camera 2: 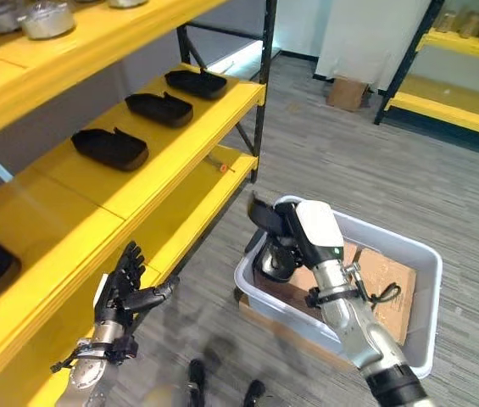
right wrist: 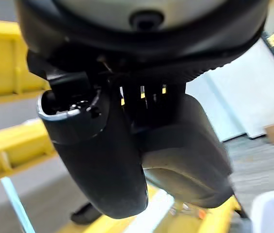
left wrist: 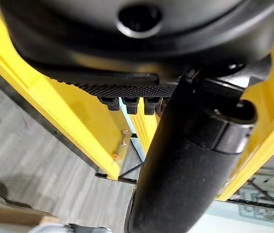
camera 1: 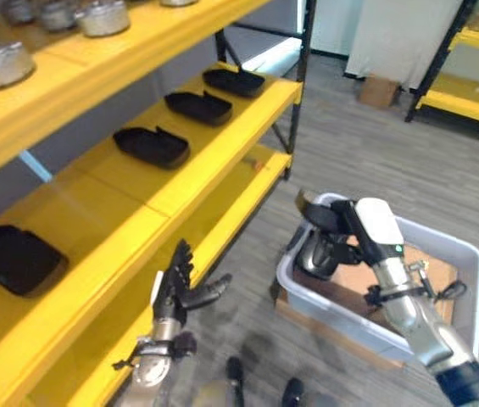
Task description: Move parts from the plastic box to the shelf.
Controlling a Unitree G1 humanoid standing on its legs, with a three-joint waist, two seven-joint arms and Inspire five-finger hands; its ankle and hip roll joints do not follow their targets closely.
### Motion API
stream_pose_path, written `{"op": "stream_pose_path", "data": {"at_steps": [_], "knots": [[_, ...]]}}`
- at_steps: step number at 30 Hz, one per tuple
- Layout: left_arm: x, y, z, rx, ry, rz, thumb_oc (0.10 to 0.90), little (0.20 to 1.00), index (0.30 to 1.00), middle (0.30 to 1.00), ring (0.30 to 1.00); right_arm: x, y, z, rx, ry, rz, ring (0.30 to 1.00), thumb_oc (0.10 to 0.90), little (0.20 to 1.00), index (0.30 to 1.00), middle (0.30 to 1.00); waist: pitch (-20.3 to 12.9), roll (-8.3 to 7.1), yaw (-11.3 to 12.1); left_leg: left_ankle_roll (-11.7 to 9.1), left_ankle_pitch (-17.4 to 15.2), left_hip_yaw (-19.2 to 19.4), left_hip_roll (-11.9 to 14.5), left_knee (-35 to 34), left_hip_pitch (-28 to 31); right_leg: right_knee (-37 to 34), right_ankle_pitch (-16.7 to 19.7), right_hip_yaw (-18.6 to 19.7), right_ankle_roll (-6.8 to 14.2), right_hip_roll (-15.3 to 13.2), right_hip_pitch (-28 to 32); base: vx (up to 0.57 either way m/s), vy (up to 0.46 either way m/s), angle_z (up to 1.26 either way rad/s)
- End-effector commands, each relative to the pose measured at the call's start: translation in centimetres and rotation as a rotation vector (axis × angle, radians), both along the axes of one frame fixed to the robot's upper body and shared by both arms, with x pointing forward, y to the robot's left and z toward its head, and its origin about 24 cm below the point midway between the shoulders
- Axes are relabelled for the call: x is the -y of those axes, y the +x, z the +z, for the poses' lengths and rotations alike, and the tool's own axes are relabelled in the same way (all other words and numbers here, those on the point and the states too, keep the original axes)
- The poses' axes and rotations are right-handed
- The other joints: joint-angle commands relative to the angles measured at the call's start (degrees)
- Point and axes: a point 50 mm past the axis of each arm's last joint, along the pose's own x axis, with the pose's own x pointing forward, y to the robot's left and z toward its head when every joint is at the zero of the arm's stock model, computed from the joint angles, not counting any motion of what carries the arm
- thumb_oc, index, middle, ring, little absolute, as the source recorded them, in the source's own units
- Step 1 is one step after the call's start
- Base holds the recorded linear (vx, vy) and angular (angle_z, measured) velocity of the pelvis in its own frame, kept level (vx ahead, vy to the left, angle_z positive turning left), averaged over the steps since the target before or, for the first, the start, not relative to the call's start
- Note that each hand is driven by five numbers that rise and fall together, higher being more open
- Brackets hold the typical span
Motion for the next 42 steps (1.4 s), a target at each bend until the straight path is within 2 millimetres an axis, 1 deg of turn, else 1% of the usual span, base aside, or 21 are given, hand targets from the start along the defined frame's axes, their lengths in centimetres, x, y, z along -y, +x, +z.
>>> {"op": "stream_pose_path", "data": {"at_steps": [1,2,3,4,5,6,8,9,12,14,15,17,20,22,28,29,33,35,37,38,42], "knots": [[0.6,2.1,5.5,0.29,-0.027,-0.036,0.9,1.0,1.0,1.0,1.0,0.2,-0.4,6.6,0.366,0.094,0.025,0.3,0.4,0.3,0.3,0.3,-5.5,-0.04,-2.3,-3.0,4.1,2.7,10.7,-2.9,4.4,1.6,0.5,1.5,5.5,-1.0,-1.3,-0.03,0.247,0.95],[0.6,2.3,5.9,0.304,-0.028,-0.038,0.9,1.0,1.0,1.0,1.0,0.2,-0.5,6.7,0.376,0.085,0.02,0.3,0.4,0.3,0.3,0.3,-5.8,0.68,-2.5,-4.6,8.1,3.4,14.1,-5.0,5.4,3.0,0.0,0.3,6.1,-2.3,-2.0,-0.01,0.279,1.1],[0.7,2.4,6.1,0.309,-0.034,-0.04,0.9,1.0,1.0,1.0,1.0,0.3,-0.5,6.6,0.37,0.079,0.016,0.3,0.4,0.3,0.3,0.3,-6.1,1.55,-2.6,-5.9,10.5,1.8,14.5,-8.0,6.3,4.3,-0.6,-0.4,6.4,-2.8,-2.5,0.02,0.285,1.07],[0.8,2.5,6.1,0.306,-0.04,-0.047,0.9,1.0,1.0,1.0,1.0,0.5,-0.6,6.7,0.371,0.078,0.009,0.3,0.4,0.3,0.3,0.3,-6.3,2.36,-2.7,-5.9,9.1,0.5,12.6,-11.6,7.5,5.2,-0.5,-0.9,6.8,-3.5,-2.9,0.05,0.246,1.02],[0.8,2.7,6.2,0.309,-0.036,-0.053,0.9,1.0,1.0,1.0,1.0,0.9,-0.7,6.8,0.374,0.076,-0.011,0.3,0.4,0.3,0.3,0.3,-6.5,2.61,-3.0,-5.8,7.0,1.5,11.2,-13.9,7.8,5.9,-0.1,-1.7,7.6,-4.9,-2.7,0.06,0.251,0.78],[0.9,2.8,6.3,0.309,-0.037,-0.059,0.9,1.0,1.0,1.0,1.0,1.3,-0.9,6.7,0.377,0.075,-0.028,0.3,0.4,0.3,0.3,0.3,-6.6,2.58,-3.2,-5.9,6.2,2.6,10.2,-14.3,7.3,6.2,0.7,-2.7,8.2,-6.4,-2.1,0.09,0.28,0.67],[1.0,2.8,6.3,0.309,-0.034,-0.068,0.9,1.0,1.0,1.0,1.0,1.6,-1.1,6.6,0.374,0.072,-0.042,0.3,0.4,0.3,0.3,0.3,-6.5,2.49,-3.0,-5.7,5.6,1.9,8.8,-14.2,7.1,6.3,1.4,-3.0,8.7,-7.6,-1.8,0.09,0.227,1.02],[0.4,2.6,6.6,0.322,-0.008,-0.059,0.9,1.0,1.0,1.0,1.0,1.6,-1.3,6.5,0.374,0.089,-0.048,0.3,0.4,0.3,0.3,0.3,-6.2,2.22,-2.1,-5.0,4.0,1.2,6.5,-14.3,7.6,6.1,2.7,-3.2,9.9,-9.4,-0.9,0.09,0.232,1.09],[-0.1,2.4,6.8,0.328,0.019,-0.047,0.9,1.0,1.0,1.0,1.0,1.6,-1.3,6.2,0.362,0.09,-0.055,0.3,0.4,0.3,0.3,0.3,-5.9,1.65,-1.1,-4.4,3.0,0.9,4.9,-14.2,7.6,5.8,3.9,-3.4,11.1,-10.8,-0.2,0.08,0.211,0.5],[-0.7,2.2,6.9,0.329,0.047,-0.024,0.9,1.0,1.0,1.0,1.0,1.7,-1.3,5.8,0.343,0.103,-0.064,0.3,0.4,0.3,0.3,0.3,-5.7,1.03,0.2,-3.6,2.2,0.4,2.8,-14.7,7.2,4.6,5.5,-4.8,12.3,-12.4,1.1,0.05,0.189,0.29],[-0.7,2.1,6.9,0.328,0.048,-0.024,0.9,1.0,1.0,1.0,1.0,1.7,-1.3,5.7,0.342,0.104,-0.064,0.3,0.4,0.3,0.3,0.3,-5.8,0.9,0.1,-3.5,2.2,0.3,2.7,-14.8,7.2,4.5,5.6,-4.9,12.5,-12.6,1.3,0.04,0.173,0.41],[-1.1,1.9,6.9,0.329,0.068,-0.008,0.9,1.0,1.0,1.0,1.0,1.7,-1.4,5.5,0.326,0.103,-0.065,0.3,0.4,0.3,0.3,0.3,-6.1,0.06,1.4,-2.7,1.9,-0.5,0.2,-16.9,6.8,3.1,8.6,-6.9,14.3,-14.2,2.2,0.05,0.191,0.54],[-1.2,1.7,7.0,0.328,0.081,-0.003,0.9,1.0,1.0,1.0,1.0,1.7,-1.4,5.2,0.311,0.103,-0.07,0.3,0.4,0.3,0.3,0.3,-6.5,-0.56,1.6,-1.9,1.9,-1.4,-1.6,-18.1,6.5,2.0,10.6,-8.1,15.3,-15.3,3.0,0.05,0.14,0.57],[-1.5,1.5,7.1,0.332,0.102,0.013,0.9,1.0,1.0,1.0,1.0,1.4,-1.2,5.1,0.301,0.106,-0.065,0.3,0.4,0.3,0.3,0.3,-7.0,-1.29,2.7,-0.8,1.2,-2.0,-3.7,-18.8,6.2,1.4,13.1,-9.7,16.7,-16.8,3.6,0.07,0.19,0.39],[-2.3,1.2,7.2,0.335,0.13,0.054,0.9,1.0,1.0,1.0,1.0,0.0,-0.5,4.9,0.274,0.104,-0.02,0.3,0.4,0.3,0.3,0.3,-7.4,-2.42,4.4,1.7,-1.7,-2.4,-6.9,-17.2,5.8,2.1,16.9,-9.8,17.5,-19.7,4.0,0.06,0.155,0.2],[-2.5,1.0,7.4,0.338,0.144,0.065,0.9,1.0,1.0,1.0,1.0,-0.3,-0.3,4.9,0.268,0.106,-0.011,0.3,0.4,0.3,0.3,0.3,-7.4,-2.73,4.7,2.9,-3.0,-2.7,-8.3,-16.2,5.7,3.6,19.5,-8.9,17.8,-21.3,3.7,0.1,0.283,0.13],[-2.9,1.1,7.6,0.344,0.173,0.075,0.9,1.0,1.0,1.0,1.0,-0.8,-0.2,5.0,0.271,0.102,0.007,0.3,0.4,0.3,0.3,0.3,-7.2,-2.35,4.6,5.0,-3.8,-4.0,-10.6,-16.2,6.7,9.0,22.5,-5.9,17.6,-23.5,2.5,0.07,0.239,0.23],[-2.9,1.2,7.6,0.346,0.178,0.078,0.9,1.0,1.0,1.0,1.0,-1.1,-0.2,5.0,0.268,0.101,0.021,0.3,0.4,0.3,0.3,0.3,-6.9,-2.19,4.4,5.5,-3.7,-4.1,-11.1,-17.0,7.5,11.3,22.4,-4.5,17.5,-24.0,1.3,0.04,0.15,0.25],[-3.0,1.3,7.6,0.34,0.188,0.082,0.9,1.0,1.0,1.0,1.0,-1.4,-0.1,5.0,0.259,0.092,0.034,0.3,0.4,0.3,0.3,0.3,-6.4,-1.88,3.5,6.0,-3.5,-4.6,-11.3,-18.2,8.6,13.8,21.2,-0.7,17.1,-22.6,-1.4,0.01,0.183,0.04],[-3.0,1.4,7.6,0.343,0.181,0.085,0.9,1.0,1.0,1.0,1.0,-1.6,-0.2,5.0,0.247,0.084,0.05,0.3,0.4,0.3,0.3,0.3,-5.5,-1.52,2.1,6.4,-1.6,-4.2,-11.4,-20.3,9.7,14.1,18.4,3.1,15.0,-18.7,-7.0,-0.02,0.14,-0.1],[-2.8,1.5,7.3,0.337,0.178,0.083,0.9,1.0,1.0,1.0,1.0,-1.6,-0.3,5.2,0.252,0.086,0.066,0.3,0.4,0.3,0.3,0.3,-3.9,-0.94,1.0,5.2,-0.3,-4.9,-10.8,-22.6,11.5,9.5,15.7,5.7,14.1,-13.7,-11.6,-0.01,-0.012,0.03]]}}
